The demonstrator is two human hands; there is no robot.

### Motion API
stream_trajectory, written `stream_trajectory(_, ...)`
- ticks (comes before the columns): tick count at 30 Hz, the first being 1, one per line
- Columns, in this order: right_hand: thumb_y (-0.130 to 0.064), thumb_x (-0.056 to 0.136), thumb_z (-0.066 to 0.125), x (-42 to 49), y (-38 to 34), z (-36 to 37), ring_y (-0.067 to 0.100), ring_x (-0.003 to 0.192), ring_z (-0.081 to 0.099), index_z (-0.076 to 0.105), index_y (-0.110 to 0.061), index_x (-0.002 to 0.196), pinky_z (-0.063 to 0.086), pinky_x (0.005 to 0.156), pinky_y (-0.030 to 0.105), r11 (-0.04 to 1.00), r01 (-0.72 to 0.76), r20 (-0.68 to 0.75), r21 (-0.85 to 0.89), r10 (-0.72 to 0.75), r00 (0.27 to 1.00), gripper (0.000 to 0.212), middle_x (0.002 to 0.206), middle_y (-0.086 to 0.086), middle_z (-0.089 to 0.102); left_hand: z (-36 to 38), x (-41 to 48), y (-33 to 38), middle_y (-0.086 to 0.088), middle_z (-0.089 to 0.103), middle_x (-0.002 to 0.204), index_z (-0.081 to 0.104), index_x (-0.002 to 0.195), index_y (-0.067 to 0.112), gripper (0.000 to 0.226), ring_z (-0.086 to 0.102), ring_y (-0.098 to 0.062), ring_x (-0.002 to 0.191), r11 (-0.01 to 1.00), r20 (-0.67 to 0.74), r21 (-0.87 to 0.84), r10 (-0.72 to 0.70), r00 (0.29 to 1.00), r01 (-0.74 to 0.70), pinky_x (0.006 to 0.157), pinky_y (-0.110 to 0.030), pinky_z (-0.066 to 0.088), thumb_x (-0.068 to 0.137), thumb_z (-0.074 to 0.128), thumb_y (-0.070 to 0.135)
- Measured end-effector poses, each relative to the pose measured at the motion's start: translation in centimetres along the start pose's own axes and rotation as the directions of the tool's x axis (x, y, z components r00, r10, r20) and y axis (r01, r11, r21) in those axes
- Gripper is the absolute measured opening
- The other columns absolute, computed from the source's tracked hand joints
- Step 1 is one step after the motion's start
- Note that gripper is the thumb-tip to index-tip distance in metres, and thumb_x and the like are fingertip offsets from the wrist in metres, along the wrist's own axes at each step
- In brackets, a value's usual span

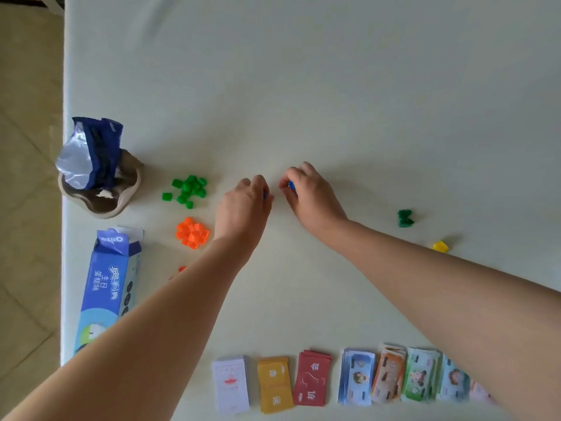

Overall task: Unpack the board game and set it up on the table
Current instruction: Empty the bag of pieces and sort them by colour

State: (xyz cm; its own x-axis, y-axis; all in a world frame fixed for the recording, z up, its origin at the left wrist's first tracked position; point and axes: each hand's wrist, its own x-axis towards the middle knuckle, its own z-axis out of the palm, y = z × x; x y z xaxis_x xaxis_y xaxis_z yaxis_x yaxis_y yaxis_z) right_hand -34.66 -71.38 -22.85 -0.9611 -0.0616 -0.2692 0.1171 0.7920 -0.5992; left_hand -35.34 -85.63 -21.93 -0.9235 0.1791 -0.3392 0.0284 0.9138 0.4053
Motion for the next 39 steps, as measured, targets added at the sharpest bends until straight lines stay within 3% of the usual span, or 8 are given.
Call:
stream_trajectory(6, 0.002, 0.086, 0.057, 0.3, 0.3, 1.8, 0.031, 0.079, 0.053, 0.058, -0.004, 0.088, 0.048, 0.063, 0.041, 0.982, 0.127, -0.092, -0.138, -0.14, 0.986, 0.006, 0.09, 0.014, 0.049, 1.2, 0.4, -1.5, -0.013, 0.049, 0.09, 0.054, 0.1, 0.006, 0.009, 0.053, -0.033, 0.072, 0.974, -0.03, 0.113, 0.203, 0.979, -0.198, 0.054, -0.038, 0.035, 0.095, 0.055, 0.013)
stream_trajectory(10, 0.003, 0.085, 0.055, -0.6, 0.8, 2.1, 0.031, 0.084, 0.053, 0.06, -0.005, 0.092, 0.048, 0.072, 0.041, 0.975, 0.176, -0.12, -0.134, -0.192, 0.974, 0.011, 0.092, 0.014, 0.05, 2.5, -0.1, -2.2, -0.01, 0.049, 0.085, 0.055, 0.094, 0.008, 0.031, 0.052, -0.027, 0.065, 0.956, -0.089, 0.151, 0.268, 0.959, -0.253, 0.044, -0.031, 0.038, 0.073, 0.075, -0.002)
stream_trajectory(17, 0.001, 0.08, 0.055, -1.3, 1.0, 2.0, 0.032, 0.093, 0.051, 0.062, -0.009, 0.101, 0.046, 0.078, 0.045, 0.973, 0.172, -0.089, -0.155, -0.187, 0.978, 0.025, 0.101, 0.012, 0.053, 2.3, -0.2, -2.0, -0.013, 0.054, 0.092, 0.061, 0.101, 0.007, 0.019, 0.052, -0.033, 0.083, 0.944, -0.134, 0.169, 0.308, 0.942, -0.285, 0.07, -0.044, 0.049, 0.083, 0.068, 0.008)
stream_trajectory(20, -0.004, 0.08, 0.046, -1.7, 0.9, 1.5, 0.031, 0.099, 0.052, 0.06, -0.01, 0.105, 0.046, 0.081, 0.045, 0.975, 0.18, -0.07, -0.132, -0.19, 0.979, 0.03, 0.107, 0.011, 0.054, 1.9, -0.7, -1.9, -0.014, 0.055, 0.097, 0.061, 0.104, 0.007, 0.028, 0.053, -0.035, 0.09, 0.943, -0.113, 0.135, 0.319, 0.941, -0.304, 0.075, -0.044, 0.048, 0.078, 0.071, 0.011)
stream_trajectory(23, -0.001, 0.077, 0.039, -2.0, 1.0, 1.2, 0.029, 0.105, 0.05, 0.059, -0.006, 0.11, 0.046, 0.089, 0.041, 0.978, 0.189, -0.082, -0.083, -0.196, 0.977, 0.038, 0.116, 0.013, 0.054, 1.6, -1.2, -1.9, -0.014, 0.055, 0.1, 0.06, 0.104, 0.006, 0.035, 0.053, -0.035, 0.093, 0.937, -0.105, 0.107, 0.342, 0.934, -0.331, 0.077, -0.044, 0.049, 0.073, 0.076, 0.01)
stream_trajectory(27, 0.016, 0.07, 0.053, -2.4, 1.3, 0.5, 0.027, 0.109, 0.048, 0.059, -0.001, 0.111, 0.039, 0.094, 0.027, 0.982, 0.185, -0.075, -0.03, -0.187, 0.98, 0.045, 0.122, 0.017, 0.053, 1.2, -1.8, -2.0, -0.014, 0.055, 0.108, 0.057, 0.111, 0.006, 0.045, 0.051, -0.034, 0.099, 0.941, -0.07, 0.062, 0.335, 0.939, -0.332, 0.085, -0.042, 0.047, 0.07, 0.076, 0.006)
stream_trajectory(34, 0.013, 0.071, 0.06, -3.2, 1.8, -0.7, 0.024, 0.124, 0.05, 0.054, -0.005, 0.121, 0.037, 0.093, 0.019, 0.988, 0.157, -0.033, 0.017, -0.156, 0.987, 0.054, 0.138, 0.011, 0.046, 0.6, -2.3, -2.0, -0.01, 0.054, 0.127, 0.055, 0.123, 0.008, 0.057, 0.048, -0.031, 0.118, 0.958, -0.058, -0.05, 0.281, 0.958, -0.283, 0.098, -0.042, 0.043, 0.069, 0.07, -0.002)
stream_trajectory(39, -0.004, 0.068, 0.072, -3.3, 2.3, -1.2, 0.027, 0.121, 0.047, 0.047, -0.007, 0.131, 0.045, 0.097, 0.039, 0.995, 0.092, -0.053, -0.049, -0.094, 0.994, 0.069, 0.133, 0.012, 0.044, 0.0, -2.4, -2.4, -0.012, 0.044, 0.128, 0.049, 0.129, 0.011, 0.068, 0.044, -0.03, 0.111, 0.984, -0.091, -0.011, 0.179, 0.98, -0.181, 0.097, -0.036, 0.038, 0.065, 0.075, 0.008)
